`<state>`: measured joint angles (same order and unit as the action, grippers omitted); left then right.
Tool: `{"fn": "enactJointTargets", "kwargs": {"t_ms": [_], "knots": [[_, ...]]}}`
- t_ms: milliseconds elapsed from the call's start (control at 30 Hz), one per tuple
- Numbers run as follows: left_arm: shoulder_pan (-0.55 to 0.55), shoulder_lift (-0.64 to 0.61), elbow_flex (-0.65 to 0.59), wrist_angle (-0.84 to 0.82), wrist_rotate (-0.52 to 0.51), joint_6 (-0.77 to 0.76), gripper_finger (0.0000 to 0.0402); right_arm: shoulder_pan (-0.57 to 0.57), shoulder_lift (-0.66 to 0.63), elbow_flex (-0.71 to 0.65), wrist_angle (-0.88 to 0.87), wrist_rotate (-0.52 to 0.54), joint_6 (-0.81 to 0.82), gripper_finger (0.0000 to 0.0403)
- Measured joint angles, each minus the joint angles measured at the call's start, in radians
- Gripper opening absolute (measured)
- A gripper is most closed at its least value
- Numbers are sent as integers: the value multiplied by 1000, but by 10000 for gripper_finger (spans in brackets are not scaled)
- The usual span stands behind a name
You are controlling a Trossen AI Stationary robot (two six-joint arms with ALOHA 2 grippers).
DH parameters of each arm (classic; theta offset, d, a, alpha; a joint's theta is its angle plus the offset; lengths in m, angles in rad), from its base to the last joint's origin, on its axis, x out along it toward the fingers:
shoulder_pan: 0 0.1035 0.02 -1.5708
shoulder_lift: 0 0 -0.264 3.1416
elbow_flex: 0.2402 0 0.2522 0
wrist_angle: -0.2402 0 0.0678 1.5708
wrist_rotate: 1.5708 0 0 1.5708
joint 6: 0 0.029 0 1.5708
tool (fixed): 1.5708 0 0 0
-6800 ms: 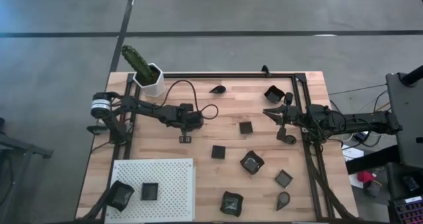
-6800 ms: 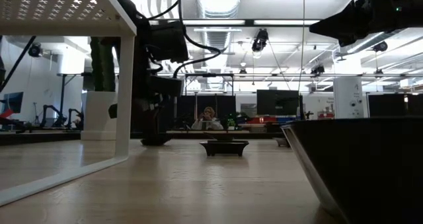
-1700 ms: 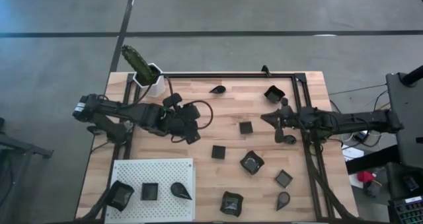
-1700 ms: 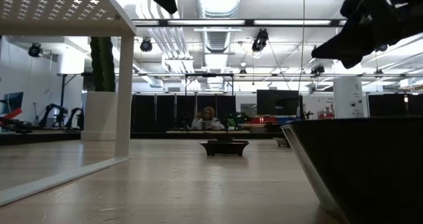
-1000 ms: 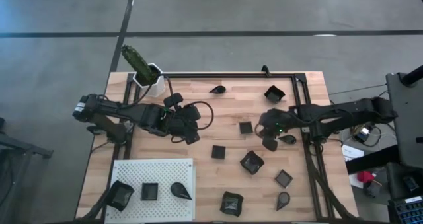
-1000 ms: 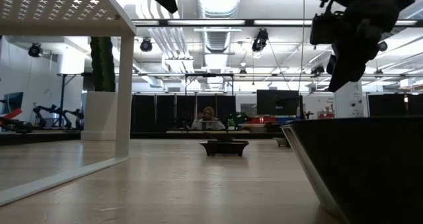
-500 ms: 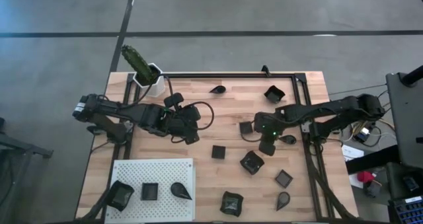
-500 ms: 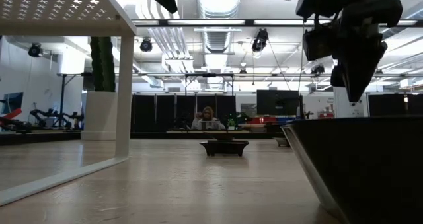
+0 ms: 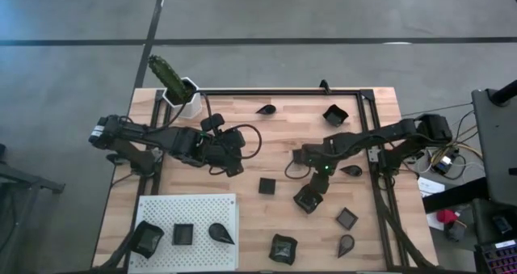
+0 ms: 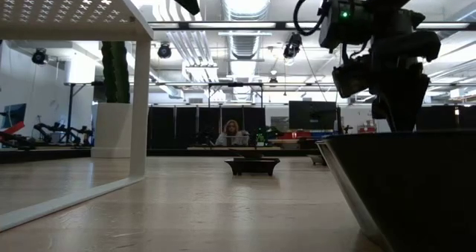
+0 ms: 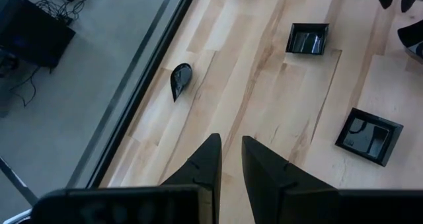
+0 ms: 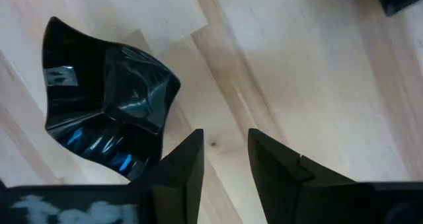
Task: Pick & Place Mini shaped plates
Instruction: Stack the distorted square plate on top of the other distorted square plate on the shelf
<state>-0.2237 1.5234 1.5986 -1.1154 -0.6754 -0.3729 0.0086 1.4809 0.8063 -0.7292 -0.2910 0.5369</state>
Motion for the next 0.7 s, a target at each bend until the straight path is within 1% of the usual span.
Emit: {"fn": "enactJointTargets", "kwargs": {"t_ms": [100,433,700], "knots": [[0,0,0,0,0,0,55,0,14,14,6,-26,-21,116],[0,0,0,0,-1,9,55,0,9,21,58,-36,-32,100],[0,0,0,0,-1,10,55,19,9,9,77,-51,-32,106]]}}
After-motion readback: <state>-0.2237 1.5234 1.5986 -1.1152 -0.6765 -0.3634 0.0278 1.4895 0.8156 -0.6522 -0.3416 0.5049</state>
